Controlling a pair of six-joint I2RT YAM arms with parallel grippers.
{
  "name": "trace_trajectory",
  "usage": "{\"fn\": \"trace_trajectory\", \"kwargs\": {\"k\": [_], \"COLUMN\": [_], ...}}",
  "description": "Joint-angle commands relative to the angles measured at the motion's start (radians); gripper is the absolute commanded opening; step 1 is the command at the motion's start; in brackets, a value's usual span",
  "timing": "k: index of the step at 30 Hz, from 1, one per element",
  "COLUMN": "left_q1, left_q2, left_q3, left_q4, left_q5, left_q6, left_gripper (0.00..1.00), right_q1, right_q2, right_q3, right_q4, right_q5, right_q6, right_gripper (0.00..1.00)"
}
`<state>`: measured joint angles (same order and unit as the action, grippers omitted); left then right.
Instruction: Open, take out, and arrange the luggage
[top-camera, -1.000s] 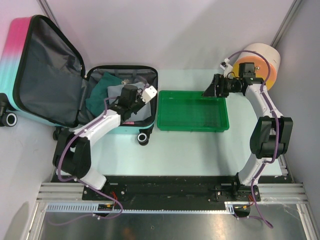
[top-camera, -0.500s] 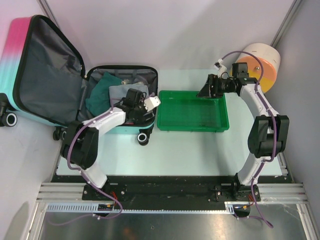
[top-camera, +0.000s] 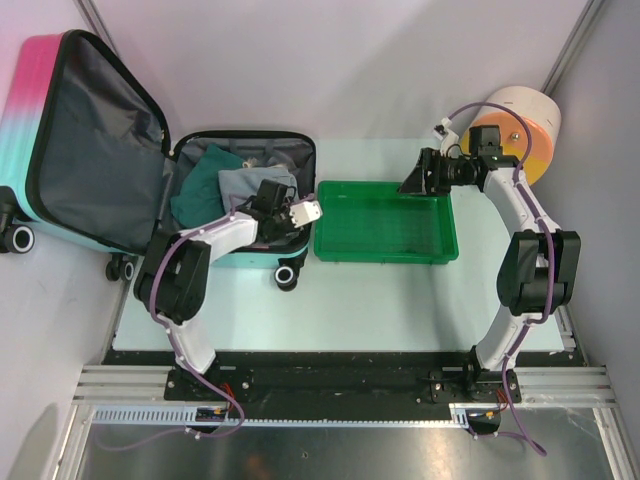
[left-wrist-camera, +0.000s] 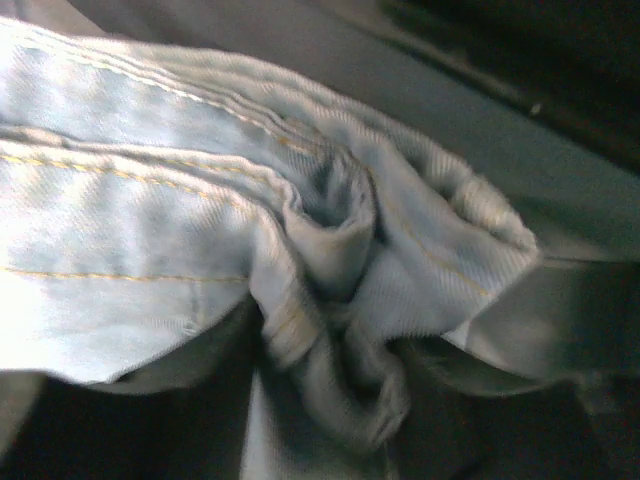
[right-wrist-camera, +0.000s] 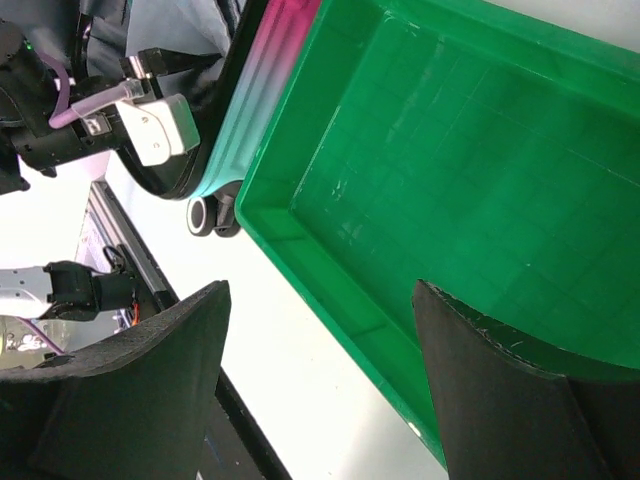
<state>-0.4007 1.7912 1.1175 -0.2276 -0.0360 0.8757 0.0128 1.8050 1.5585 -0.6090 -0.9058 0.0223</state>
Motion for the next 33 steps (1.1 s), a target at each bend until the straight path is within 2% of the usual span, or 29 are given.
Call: {"fn": "trace_trajectory", "kwargs": {"k": [1,2,5,6,15,18,19,21,22,23,25,27,29,31,33], "left_q1": [0.008,0.008,0.014,0.017,0.083,0.079,0.074,0.063,0.063,0.063,0.063,0.086,0.112,0.141,0.18], "left_q2": [-0.021,-0.056,-0.123,-0.136,-0.231,-0.23,-0.217,-0.188,-0.158,-0.144,-0.1,-0.079,-0.107,-0.142,-0.2], "left_q3": [0.022,0.024,0.03,0.036,0.134,0.122,0.117,0.101,0.096,0.09,0.071,0.085,0.125,0.172,0.25], "left_q4": [0.033,0.031,0.027,0.014,-0.117,-0.124,-0.127,-0.131,-0.131,-0.13,-0.125,-0.125,-0.162,-0.208,-0.285], "left_q5": [-0.007,0.008,0.056,0.067,0.249,0.223,0.193,0.128,0.092,0.081,0.039,0.047,0.129,0.189,0.304], "left_q6": [-0.001,-0.003,-0.055,-0.067,-0.216,-0.187,-0.169,-0.113,-0.1,-0.077,-0.046,-0.059,-0.115,-0.167,-0.283], "left_gripper": [0.39,0.26,0.05,0.02,0.0,0.0,0.07,0.28,0.49,0.58,0.68,0.71,0.78,0.81,0.83], "right_q1": [-0.005,-0.005,-0.005,-0.005,-0.002,0.004,0.004,0.007,0.009,0.01,0.013,0.013,0.013,0.012,0.01], "right_q2": [-0.026,-0.029,-0.032,-0.033,-0.027,-0.022,-0.021,-0.016,-0.016,-0.012,-0.009,-0.009,-0.01,-0.018,-0.03], "right_q3": [-0.002,0.0,-0.003,-0.005,0.002,0.002,0.003,0.002,0.0,0.0,0.002,0.006,0.011,0.011,0.006], "right_q4": [-0.002,-0.001,0.0,0.002,0.025,0.028,0.031,0.035,0.037,0.038,0.037,0.035,0.026,0.017,0.002], "right_q5": [0.002,0.002,-0.001,-0.002,-0.027,-0.03,-0.031,-0.033,-0.033,-0.033,-0.031,-0.03,-0.028,-0.028,-0.025], "right_q6": [-0.013,-0.013,-0.016,-0.015,0.005,0.01,0.01,0.014,0.014,0.014,0.011,0.01,0.004,-0.012,-0.019], "right_gripper": [0.78,0.78,0.77,0.78,0.77,0.77,0.77,0.77,0.77,0.77,0.77,0.77,0.77,0.77,0.77]}}
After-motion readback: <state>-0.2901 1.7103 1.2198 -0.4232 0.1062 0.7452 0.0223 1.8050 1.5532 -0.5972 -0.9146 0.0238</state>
